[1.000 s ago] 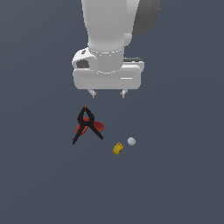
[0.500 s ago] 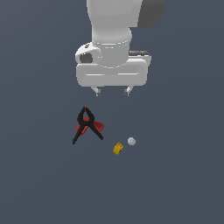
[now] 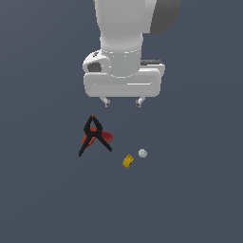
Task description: Pick up a designated object from a clutter of objects.
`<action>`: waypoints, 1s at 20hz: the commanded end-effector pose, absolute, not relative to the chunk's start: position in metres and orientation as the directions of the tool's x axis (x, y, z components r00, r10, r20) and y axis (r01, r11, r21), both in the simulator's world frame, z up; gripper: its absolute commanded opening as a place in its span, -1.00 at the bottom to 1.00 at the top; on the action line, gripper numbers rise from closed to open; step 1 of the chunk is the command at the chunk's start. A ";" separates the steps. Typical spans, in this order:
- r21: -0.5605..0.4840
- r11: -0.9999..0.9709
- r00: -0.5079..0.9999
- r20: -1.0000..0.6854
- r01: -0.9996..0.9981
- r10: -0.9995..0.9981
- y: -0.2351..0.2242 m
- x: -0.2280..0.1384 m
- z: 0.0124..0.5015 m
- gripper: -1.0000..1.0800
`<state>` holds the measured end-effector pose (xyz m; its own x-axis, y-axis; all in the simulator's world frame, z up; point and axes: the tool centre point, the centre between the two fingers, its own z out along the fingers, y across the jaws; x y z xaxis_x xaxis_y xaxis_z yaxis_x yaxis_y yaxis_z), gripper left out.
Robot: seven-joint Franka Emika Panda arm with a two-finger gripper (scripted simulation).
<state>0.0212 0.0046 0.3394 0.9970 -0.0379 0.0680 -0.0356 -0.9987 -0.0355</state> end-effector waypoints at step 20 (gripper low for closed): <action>-0.032 -0.899 0.899 0.014 -0.437 -0.438 0.021 0.075 0.185 0.92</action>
